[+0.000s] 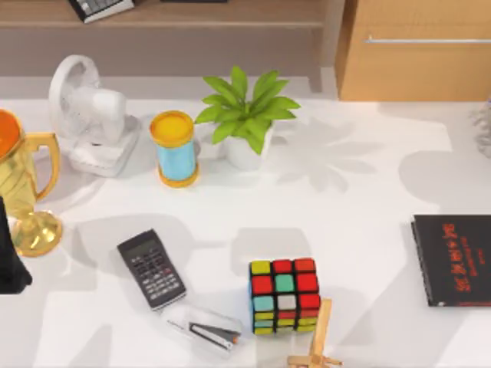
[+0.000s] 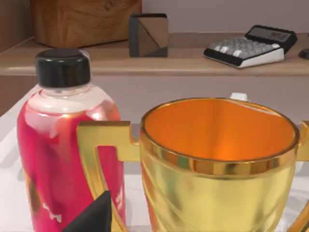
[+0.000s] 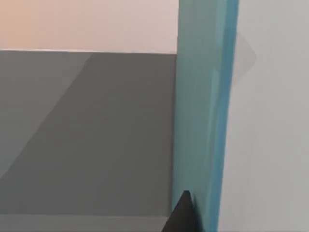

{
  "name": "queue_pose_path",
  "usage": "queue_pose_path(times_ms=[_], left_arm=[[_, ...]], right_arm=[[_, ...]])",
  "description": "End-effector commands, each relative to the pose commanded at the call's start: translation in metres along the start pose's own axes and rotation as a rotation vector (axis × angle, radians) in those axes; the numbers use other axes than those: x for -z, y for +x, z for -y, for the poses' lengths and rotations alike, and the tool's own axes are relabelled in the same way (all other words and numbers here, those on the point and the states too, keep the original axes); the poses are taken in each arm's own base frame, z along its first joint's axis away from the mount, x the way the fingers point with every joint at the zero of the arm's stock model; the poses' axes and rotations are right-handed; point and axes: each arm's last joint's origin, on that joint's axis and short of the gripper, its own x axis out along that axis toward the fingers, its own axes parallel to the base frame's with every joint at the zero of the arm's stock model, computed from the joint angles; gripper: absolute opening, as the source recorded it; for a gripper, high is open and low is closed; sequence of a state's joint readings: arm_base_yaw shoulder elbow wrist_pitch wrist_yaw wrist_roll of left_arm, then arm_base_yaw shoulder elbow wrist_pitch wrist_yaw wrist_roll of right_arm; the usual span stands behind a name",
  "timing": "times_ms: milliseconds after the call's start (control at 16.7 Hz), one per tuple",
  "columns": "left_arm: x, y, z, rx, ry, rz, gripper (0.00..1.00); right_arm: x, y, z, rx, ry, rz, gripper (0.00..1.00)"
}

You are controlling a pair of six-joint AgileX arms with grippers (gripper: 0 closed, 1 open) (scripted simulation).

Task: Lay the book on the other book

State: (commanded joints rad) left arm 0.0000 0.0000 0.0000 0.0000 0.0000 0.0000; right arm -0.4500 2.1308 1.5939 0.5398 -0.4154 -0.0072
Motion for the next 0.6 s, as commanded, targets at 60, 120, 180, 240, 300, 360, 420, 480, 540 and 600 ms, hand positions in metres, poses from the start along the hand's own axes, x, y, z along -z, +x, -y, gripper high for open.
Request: queue_pose_path(times_ms=[60,120,180,240,300,360,420,480,540,600], left_arm=[[0.000,0.000,0.000,0.000,0.000,0.000,1.00],[0.000,0.000,0.000,0.000,0.000,0.000,1.00],[0.000,0.000,0.000,0.000,0.000,0.000,1.00],[0.000,0.000,0.000,0.000,0.000,0.000,1.00],[0.000,0.000,0.000,0.000,0.000,0.000,1.00],[0.000,0.000,0.000,0.000,0.000,0.000,1.00],[0.000,0.000,0.000,0.000,0.000,0.000,1.00],[0.000,0.000,0.000,0.000,0.000,0.000,1.00],[0.000,0.000,0.000,0.000,0.000,0.000,1.00],[0.000,0.000,0.000,0.000,0.000,0.000,1.00]], right_arm=[[-0.001,-0.001,0.000,0.000,0.000,-0.001,0.00],[-0.003,-0.003,0.000,0.000,0.000,0.000,0.00],[-0.005,-0.005,0.000,0.000,0.000,0.000,0.00],[-0.008,-0.008,0.000,0.000,0.000,0.001,0.00],[-0.010,-0.010,0.000,0.000,0.000,0.000,0.00],[-0.010,-0.010,0.000,0.000,0.000,0.000,0.00],[-0.010,-0.010,0.000,0.000,0.000,0.000,0.00],[-0.009,-0.008,-0.002,-0.005,0.001,0.000,0.00],[-0.009,-0.008,-0.002,-0.005,0.001,0.000,0.00],[-0.012,-0.010,-0.002,0.002,0.010,0.002,0.00]])
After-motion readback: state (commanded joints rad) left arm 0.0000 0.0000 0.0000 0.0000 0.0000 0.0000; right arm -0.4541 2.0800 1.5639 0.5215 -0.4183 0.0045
